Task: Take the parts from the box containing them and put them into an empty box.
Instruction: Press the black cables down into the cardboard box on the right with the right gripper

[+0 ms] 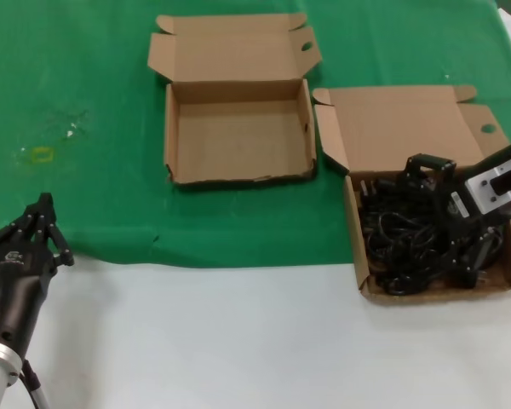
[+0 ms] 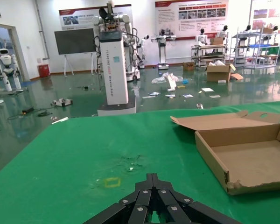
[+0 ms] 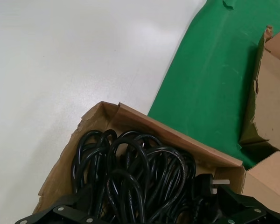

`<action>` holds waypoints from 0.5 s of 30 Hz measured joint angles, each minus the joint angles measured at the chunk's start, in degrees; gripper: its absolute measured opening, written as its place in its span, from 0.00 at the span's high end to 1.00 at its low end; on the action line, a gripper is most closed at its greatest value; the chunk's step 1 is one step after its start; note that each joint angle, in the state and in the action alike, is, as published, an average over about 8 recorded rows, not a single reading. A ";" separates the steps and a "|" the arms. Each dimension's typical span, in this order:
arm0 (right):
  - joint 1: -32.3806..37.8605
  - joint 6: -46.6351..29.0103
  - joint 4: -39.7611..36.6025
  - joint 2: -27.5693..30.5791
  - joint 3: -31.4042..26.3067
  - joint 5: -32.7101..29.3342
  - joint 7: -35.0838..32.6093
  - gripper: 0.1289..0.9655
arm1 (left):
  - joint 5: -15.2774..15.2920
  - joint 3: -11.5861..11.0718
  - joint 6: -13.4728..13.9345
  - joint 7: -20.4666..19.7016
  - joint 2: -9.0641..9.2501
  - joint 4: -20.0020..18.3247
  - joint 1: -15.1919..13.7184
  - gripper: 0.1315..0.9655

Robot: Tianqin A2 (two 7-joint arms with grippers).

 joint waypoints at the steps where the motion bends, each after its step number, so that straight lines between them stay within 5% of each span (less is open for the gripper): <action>1: 0.00 -0.05 -0.16 -0.13 0.14 -0.10 -0.20 0.00 | 0.00 0.00 0.00 0.00 0.00 0.00 0.00 0.99; 15: -1.36 -1.25 0.83 0.34 1.77 -1.24 0.12 0.16 | 0.00 0.00 0.00 0.00 0.00 0.00 0.00 0.99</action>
